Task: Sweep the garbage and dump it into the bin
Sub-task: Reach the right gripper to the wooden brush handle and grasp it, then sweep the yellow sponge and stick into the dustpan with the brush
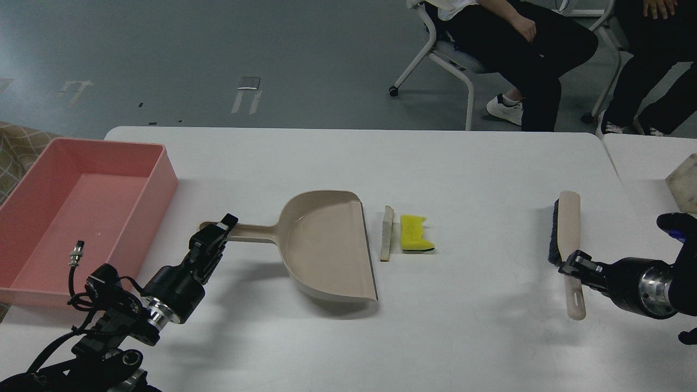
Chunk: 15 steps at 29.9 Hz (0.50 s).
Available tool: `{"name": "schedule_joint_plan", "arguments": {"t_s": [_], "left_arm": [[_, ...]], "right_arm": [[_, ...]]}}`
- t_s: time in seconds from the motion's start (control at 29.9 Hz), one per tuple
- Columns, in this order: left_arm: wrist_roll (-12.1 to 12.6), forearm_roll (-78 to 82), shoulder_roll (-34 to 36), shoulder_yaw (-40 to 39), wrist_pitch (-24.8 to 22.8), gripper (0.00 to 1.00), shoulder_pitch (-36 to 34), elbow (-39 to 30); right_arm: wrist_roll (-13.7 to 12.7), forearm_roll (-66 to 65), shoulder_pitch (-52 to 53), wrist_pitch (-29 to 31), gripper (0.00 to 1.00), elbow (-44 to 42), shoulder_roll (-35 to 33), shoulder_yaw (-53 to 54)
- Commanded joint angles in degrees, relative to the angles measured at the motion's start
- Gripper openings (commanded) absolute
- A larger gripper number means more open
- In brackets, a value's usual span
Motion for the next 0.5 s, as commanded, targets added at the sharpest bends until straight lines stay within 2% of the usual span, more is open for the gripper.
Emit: {"name": "schedule_joint_plan", "arguments": {"t_s": [0.0, 0.3, 0.47], "left_arm": [[0.00, 0.07, 0.00, -0.07, 0.05, 0.18, 0.00, -0.02], [0.00, -0.10, 0.09, -0.08, 0.05, 0.18, -0.09, 0.06], [0.00, -0.28, 0.00, -0.07, 0.05, 0.18, -0.18, 0.94]], "right_arm": [[0.00, 0.00, -0.11, 0.07, 0.00, 0.02, 0.01, 0.00], [0.00, 0.18, 0.24, 0.68, 0.00, 0.64, -1.22, 3.07], [0.00, 0.26, 0.24, 5.95, 0.00, 0.81, -1.13, 7.99]]}}
